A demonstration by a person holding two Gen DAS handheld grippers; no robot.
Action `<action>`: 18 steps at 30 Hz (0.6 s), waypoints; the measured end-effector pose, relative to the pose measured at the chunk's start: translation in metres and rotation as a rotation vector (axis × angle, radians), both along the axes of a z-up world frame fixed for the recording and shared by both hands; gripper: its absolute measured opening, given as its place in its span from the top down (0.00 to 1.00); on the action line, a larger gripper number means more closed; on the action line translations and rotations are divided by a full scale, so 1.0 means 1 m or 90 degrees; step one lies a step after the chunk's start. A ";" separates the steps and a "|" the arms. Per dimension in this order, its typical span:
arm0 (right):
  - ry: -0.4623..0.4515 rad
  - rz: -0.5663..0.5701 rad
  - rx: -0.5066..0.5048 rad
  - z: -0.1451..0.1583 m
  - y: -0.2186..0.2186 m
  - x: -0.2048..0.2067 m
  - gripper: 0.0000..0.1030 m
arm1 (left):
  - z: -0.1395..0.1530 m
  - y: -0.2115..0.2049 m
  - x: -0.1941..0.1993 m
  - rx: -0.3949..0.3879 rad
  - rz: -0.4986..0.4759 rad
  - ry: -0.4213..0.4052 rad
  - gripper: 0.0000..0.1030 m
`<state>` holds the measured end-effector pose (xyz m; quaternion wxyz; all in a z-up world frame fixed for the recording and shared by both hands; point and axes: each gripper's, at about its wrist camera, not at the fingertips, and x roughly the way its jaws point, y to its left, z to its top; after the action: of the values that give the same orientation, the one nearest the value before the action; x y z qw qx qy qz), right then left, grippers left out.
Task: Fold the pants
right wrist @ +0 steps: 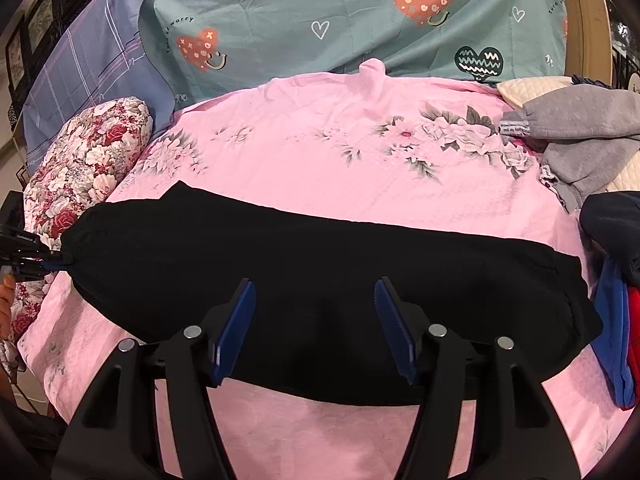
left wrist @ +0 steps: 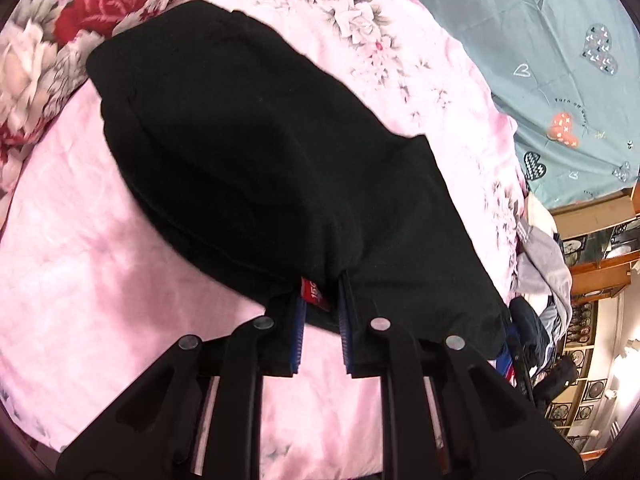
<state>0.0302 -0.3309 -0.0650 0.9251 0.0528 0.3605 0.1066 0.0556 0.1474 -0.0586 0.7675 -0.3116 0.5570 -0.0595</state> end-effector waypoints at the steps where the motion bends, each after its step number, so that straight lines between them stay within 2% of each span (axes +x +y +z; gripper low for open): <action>1: 0.002 0.002 0.004 -0.001 0.001 0.001 0.39 | -0.004 -0.001 0.000 0.007 -0.002 0.008 0.84; 2: 0.008 0.003 0.008 -0.003 0.001 0.002 0.39 | -0.011 -0.001 0.000 0.014 -0.003 0.018 0.83; 4: 0.041 -0.006 0.002 -0.012 0.003 0.008 0.37 | -0.035 -0.001 0.005 0.025 -0.001 0.057 0.74; 5: 0.063 -0.015 -0.006 -0.018 0.004 0.013 0.33 | -0.045 0.002 0.005 0.013 0.004 0.071 0.74; 7: 0.130 -0.030 -0.026 -0.037 0.003 0.022 0.28 | -0.043 0.006 0.003 0.001 0.006 0.063 0.68; 8: 0.163 -0.040 -0.036 -0.046 0.002 0.027 0.28 | -0.040 0.007 0.002 0.008 -0.001 0.059 0.61; 9: 0.195 -0.051 -0.048 -0.055 0.000 0.030 0.27 | -0.032 0.010 0.000 0.033 0.000 0.051 0.41; 10: 0.183 -0.047 -0.055 -0.055 0.000 0.028 0.26 | -0.023 0.013 -0.002 0.055 0.010 0.031 0.35; 12: 0.195 -0.054 -0.074 -0.054 0.000 0.028 0.26 | 0.003 0.023 -0.009 0.099 0.020 -0.023 0.34; 13: 0.191 -0.067 -0.075 -0.050 -0.003 0.028 0.26 | 0.013 0.026 -0.011 0.113 0.022 -0.043 0.28; 15: 0.162 -0.065 -0.062 -0.036 -0.002 0.028 0.26 | 0.028 0.030 -0.008 0.142 0.031 -0.089 0.22; 18: 0.087 -0.017 -0.046 -0.008 0.018 0.038 0.26 | 0.030 0.030 0.014 0.182 0.039 -0.120 0.22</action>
<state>0.0681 -0.3124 -0.0727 0.9011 0.0312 0.4255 0.0776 0.0700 0.1778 -0.0282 0.8543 -0.2093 0.4756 0.0150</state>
